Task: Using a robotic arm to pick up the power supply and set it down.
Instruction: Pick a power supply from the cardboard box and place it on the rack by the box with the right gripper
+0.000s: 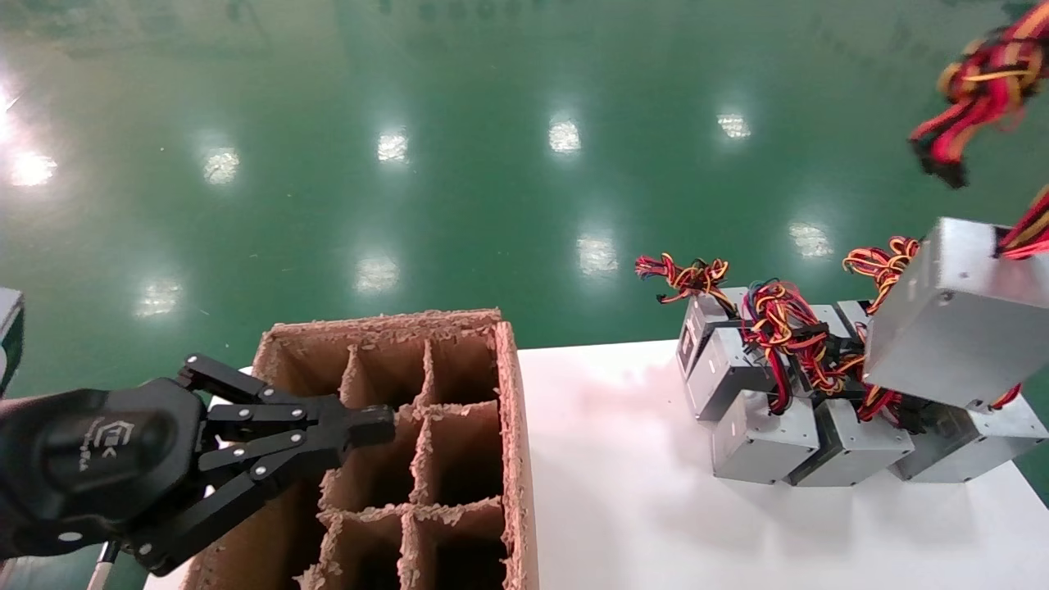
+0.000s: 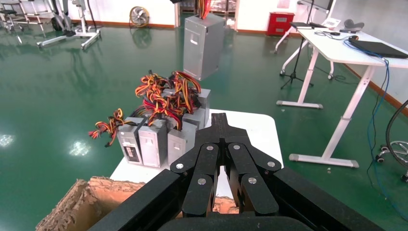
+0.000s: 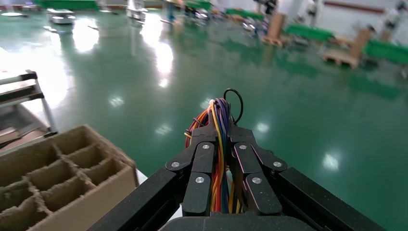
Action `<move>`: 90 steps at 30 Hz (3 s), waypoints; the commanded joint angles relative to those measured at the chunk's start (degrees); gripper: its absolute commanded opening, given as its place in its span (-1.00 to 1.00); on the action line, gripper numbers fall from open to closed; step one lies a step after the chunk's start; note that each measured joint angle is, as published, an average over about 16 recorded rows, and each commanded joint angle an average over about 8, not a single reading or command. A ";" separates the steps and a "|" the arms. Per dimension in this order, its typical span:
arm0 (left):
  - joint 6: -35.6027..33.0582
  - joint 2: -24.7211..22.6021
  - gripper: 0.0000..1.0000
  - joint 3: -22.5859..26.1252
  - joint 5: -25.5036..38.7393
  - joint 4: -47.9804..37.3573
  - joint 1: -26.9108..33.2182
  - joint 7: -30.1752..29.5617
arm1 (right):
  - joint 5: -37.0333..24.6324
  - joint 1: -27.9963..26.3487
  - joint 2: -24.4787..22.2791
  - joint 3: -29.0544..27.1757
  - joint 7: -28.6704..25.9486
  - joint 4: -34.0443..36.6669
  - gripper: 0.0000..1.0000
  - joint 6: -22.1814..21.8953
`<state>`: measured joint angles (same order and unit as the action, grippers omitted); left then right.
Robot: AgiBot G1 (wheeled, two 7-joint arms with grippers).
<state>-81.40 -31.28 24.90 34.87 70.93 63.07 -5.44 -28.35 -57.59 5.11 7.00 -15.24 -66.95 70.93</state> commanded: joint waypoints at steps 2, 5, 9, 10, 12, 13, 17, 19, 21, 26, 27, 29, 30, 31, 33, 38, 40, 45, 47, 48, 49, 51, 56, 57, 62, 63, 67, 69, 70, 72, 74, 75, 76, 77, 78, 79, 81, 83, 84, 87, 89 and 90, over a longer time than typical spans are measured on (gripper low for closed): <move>0.00 0.00 -1.00 0.00 0.00 0.00 0.00 0.00 | 1.53 3.05 -2.98 -0.38 -0.04 3.11 -1.00 1.20; 0.00 0.00 -1.00 0.00 0.00 0.00 0.00 0.00 | 2.56 5.45 -5.36 1.22 0.46 6.74 -1.00 7.07; 0.00 0.00 -1.00 0.00 0.00 0.00 0.00 0.00 | 3.42 7.73 -7.02 4.50 1.40 11.42 -1.00 14.62; 0.00 0.00 -1.00 0.00 0.00 0.00 0.00 0.00 | 3.70 8.21 -7.10 5.38 1.74 12.55 -1.00 15.95; 0.00 0.00 -1.00 0.00 0.00 0.00 0.00 0.00 | 4.32 9.13 -6.88 7.06 2.54 14.34 -1.00 17.67; 0.00 0.00 -1.00 0.00 0.00 0.00 0.00 0.00 | 4.72 9.62 -6.66 7.86 2.99 14.96 -1.00 18.18; 0.00 0.00 -1.00 0.00 0.00 0.00 0.00 0.00 | 6.53 11.83 -5.53 10.81 5.11 15.58 -1.00 18.75; 0.00 0.00 -1.00 0.00 0.00 0.00 0.00 0.00 | 7.45 12.99 -4.95 12.05 6.25 15.01 -1.00 18.42; 0.00 0.00 -1.00 0.00 0.00 0.00 0.00 0.00 | 8.31 14.18 -4.37 13.15 7.43 14.17 -1.00 17.73; 0.00 0.00 -1.00 0.00 0.00 0.00 0.00 0.00 | 9.84 16.82 -2.63 15.09 10.51 12.73 -1.00 12.92; 0.00 0.00 -1.00 0.00 0.00 0.00 0.00 0.00 | 10.02 17.28 -2.14 15.33 11.25 12.48 -1.00 11.06; 0.00 0.00 -1.00 0.00 0.00 0.00 0.00 0.00 | 10.23 18.11 -1.11 15.69 12.66 11.74 -1.00 6.95; 0.00 0.00 -1.00 0.00 0.00 0.00 0.00 0.00 | 10.26 18.47 -0.58 15.84 13.30 11.20 -1.00 4.77; 0.00 0.00 -1.00 0.00 0.00 0.00 0.00 0.00 | 10.22 18.80 0.00 15.97 13.88 10.50 -1.00 2.49; 0.00 0.00 -1.00 0.00 0.00 0.00 0.00 0.00 | 9.91 19.26 1.09 16.21 14.74 8.70 -1.00 -1.62; 0.00 0.00 -1.00 0.00 0.00 0.00 0.00 0.00 | 7.84 18.98 3.63 16.90 14.70 4.03 -1.00 -8.34; 0.00 0.00 -1.00 0.00 0.00 0.00 0.00 0.00 | 6.66 18.31 4.49 17.19 14.15 2.84 -1.00 -9.83; 0.00 0.00 -1.00 0.00 0.00 0.00 0.00 0.00 | 3.50 16.22 6.14 18.08 12.27 1.48 -1.00 -11.62; 0.00 0.00 -1.00 0.00 0.00 0.00 0.00 0.00 | 2.23 15.41 6.65 18.51 11.44 1.46 -1.00 -11.84; 0.00 0.00 -1.00 0.00 0.00 0.00 0.00 0.00 | 1.57 15.01 6.88 18.76 11.02 1.53 -1.00 -11.89; 0.00 0.00 -1.00 0.00 0.00 0.00 0.00 0.00 | 0.89 14.59 7.12 19.00 10.60 1.64 -1.00 -11.93; 0.00 0.00 -1.00 0.00 0.00 0.00 0.00 0.00 | -0.40 13.75 7.62 19.48 9.80 1.99 -1.00 -11.96; 0.00 0.00 -1.00 0.00 0.00 0.00 0.00 0.00 | -3.36 11.27 9.14 20.42 8.15 3.33 -1.00 -11.76; 0.00 0.00 -1.00 0.00 0.00 0.00 0.00 0.00 | -3.96 10.68 9.49 20.58 7.88 3.63 -1.00 -11.69; 0.00 0.00 -1.00 0.00 0.00 0.00 0.00 0.00 | -7.48 7.27 11.52 21.58 6.64 5.39 -1.00 -11.25; 0.00 0.00 -1.00 0.00 0.00 0.00 0.00 0.00 | -8.33 6.47 11.99 21.83 6.42 5.86 -1.00 -11.15; 0.00 0.00 -1.00 0.00 0.00 0.00 0.00 0.00 | -12.16 2.67 14.21 23.03 5.59 8.31 -1.00 -10.36; 0.00 0.00 -1.00 0.00 0.00 0.00 0.00 0.00 | -14.23 0.49 15.42 23.71 5.22 9.86 -1.00 -9.72; 0.00 0.00 -1.00 0.00 0.00 0.00 0.00 0.00 | -15.24 -0.63 16.03 24.06 5.05 10.70 -1.00 -9.33; 0.00 0.00 -1.00 0.00 0.00 0.00 0.00 0.00 | -17.12 -2.80 17.22 24.74 4.71 12.45 -1.00 -8.46; 0.00 0.00 -1.00 0.00 0.00 0.00 0.00 0.00 | -18.75 -4.77 18.32 25.37 4.45 14.21 -1.00 -7.48; 0.00 0.00 -1.00 0.00 0.00 0.00 0.00 0.00 | -19.40 -5.62 18.80 25.64 4.36 15.03 -1.00 -6.98; 0.00 0.00 -1.00 0.00 0.00 0.00 0.00 0.00 | -19.99 -6.42 19.25 25.90 4.29 15.84 -1.00 -6.46; 0.00 0.00 -1.00 0.00 0.00 0.00 0.00 0.00 | -20.52 -7.17 19.67 26.13 4.24 16.62 -1.00 -5.94; 0.00 0.00 -1.00 0.00 0.00 0.00 0.00 0.00 | -20.96 -7.82 20.04 26.33 4.22 17.31 -0.89 -5.44; 0.00 0.00 -1.00 0.00 0.00 0.00 0.00 0.00 | -21.36 -8.45 20.39 26.52 4.21 17.95 -0.64 -4.91; 0.00 0.00 -1.00 0.00 0.00 0.00 0.00 0.00 | -21.98 -9.58 20.97 26.82 4.19 19.09 -0.14 -3.89; 0.00 0.00 -1.00 0.00 0.00 0.00 0.00 0.00 | -22.34 -10.55 21.49 27.02 4.14 20.10 0.36 -2.88; 0.00 0.00 -1.00 0.00 0.00 0.00 0.00 0.00 | -22.43 -10.96 21.71 27.09 4.12 20.55 0.61 -2.40; 0.00 0.00 -1.00 0.00 0.00 0.00 0.00 0.00 | -22.65 -12.03 22.20 27.27 4.10 21.68 1.00 -1.02; 0.00 0.00 -1.00 0.00 0.00 0.00 0.00 0.00 | -22.96 -12.63 22.35 27.44 4.03 22.21 1.00 -0.30; 0.00 0.00 -1.00 0.00 0.00 0.00 0.00 0.00 | -23.20 -12.90 22.36 27.55 3.98 22.40 1.00 -0.05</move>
<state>-81.40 -31.28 24.91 34.87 70.93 63.07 -5.44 -51.92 -70.39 27.24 34.66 -11.43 -44.95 70.38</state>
